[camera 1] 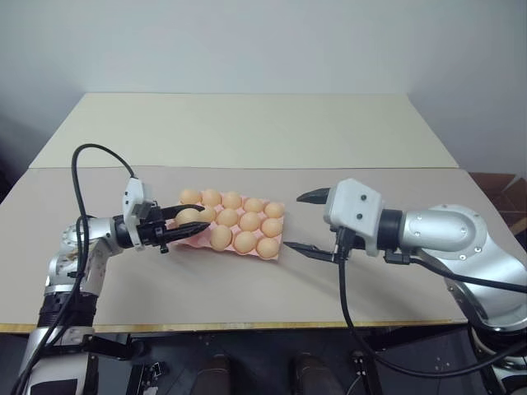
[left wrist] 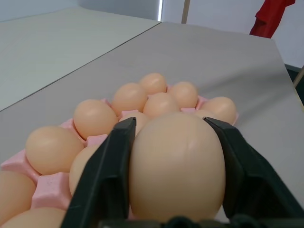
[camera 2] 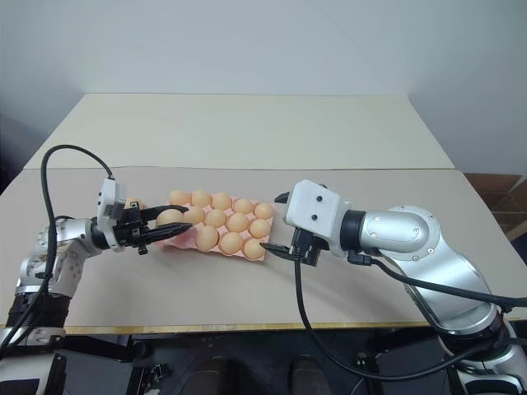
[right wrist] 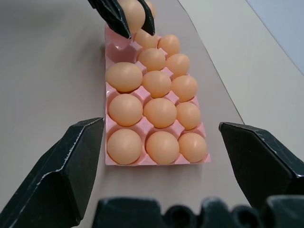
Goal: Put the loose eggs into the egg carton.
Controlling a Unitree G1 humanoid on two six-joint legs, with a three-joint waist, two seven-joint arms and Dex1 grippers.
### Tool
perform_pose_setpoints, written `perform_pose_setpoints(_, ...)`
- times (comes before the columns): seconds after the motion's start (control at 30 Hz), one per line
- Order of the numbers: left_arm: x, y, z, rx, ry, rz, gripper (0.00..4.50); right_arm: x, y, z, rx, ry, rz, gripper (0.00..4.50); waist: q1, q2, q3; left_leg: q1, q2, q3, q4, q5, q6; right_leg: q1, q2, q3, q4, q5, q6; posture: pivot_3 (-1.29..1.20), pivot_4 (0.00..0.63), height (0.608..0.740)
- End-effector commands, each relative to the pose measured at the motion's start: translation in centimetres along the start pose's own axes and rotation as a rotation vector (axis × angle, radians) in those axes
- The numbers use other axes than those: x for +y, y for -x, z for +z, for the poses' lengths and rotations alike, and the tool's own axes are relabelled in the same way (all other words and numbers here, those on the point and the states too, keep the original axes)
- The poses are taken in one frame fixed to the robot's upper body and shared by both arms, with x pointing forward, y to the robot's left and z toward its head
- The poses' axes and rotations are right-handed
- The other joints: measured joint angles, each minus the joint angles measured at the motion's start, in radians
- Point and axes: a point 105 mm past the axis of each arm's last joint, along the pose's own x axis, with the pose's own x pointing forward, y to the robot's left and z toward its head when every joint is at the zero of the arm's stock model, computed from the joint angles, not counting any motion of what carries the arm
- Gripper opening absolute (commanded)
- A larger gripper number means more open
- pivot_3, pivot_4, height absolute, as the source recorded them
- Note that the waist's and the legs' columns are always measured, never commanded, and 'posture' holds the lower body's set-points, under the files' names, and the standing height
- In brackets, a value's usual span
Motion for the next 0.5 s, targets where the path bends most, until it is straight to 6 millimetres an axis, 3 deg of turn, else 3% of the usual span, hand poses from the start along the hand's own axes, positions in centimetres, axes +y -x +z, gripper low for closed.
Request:
perform_pose_setpoints(0.03,0.3,-0.2,0.8,-0.007,-0.064,-0.003,3.66,-0.5,0.7,1.0,-0.023,0.042,-0.044,4.5,0.0,0.0,0.0,0.0,0.0,0.0,0.0,0.0,0.0,0.0,0.0,0.0,0.0,0.0,0.0,0.0,0.15,0.74)
perform_pose_setpoints(0.1,0.0,-0.2,1.0,-0.017,-0.067,-0.022,4.23,-0.5,0.7,1.0,-0.027,0.042,-0.043,4.5,0.0,0.0,0.0,0.0,0.0,0.0,0.0,0.0,0.0,0.0,0.0,0.0,0.0,0.0,0.0,0.0,0.15,0.74)
perform_pose_setpoints(0.3,-0.3,0.9,2.1,-0.05,-0.089,-0.009,4.23,-0.5,0.6,1.0,-0.03,0.044,-0.034,4.5,-0.001,0.0,0.0,0.0,0.0,0.0,0.0,0.0,0.0,0.0,0.0,0.0,0.0,0.0,0.0,0.0,0.15,0.74)
perform_pose_setpoints(0.5,-1.0,4.2,2.4,0.013,-0.108,0.049,4.23,-0.4,0.6,1.0,-0.037,0.029,-0.003,4.5,-0.007,0.0,0.0,0.0,0.001,-0.001,0.0,0.0,0.0,-0.001,0.0,0.0,0.0,0.0,0.0,0.0,0.15,0.74)
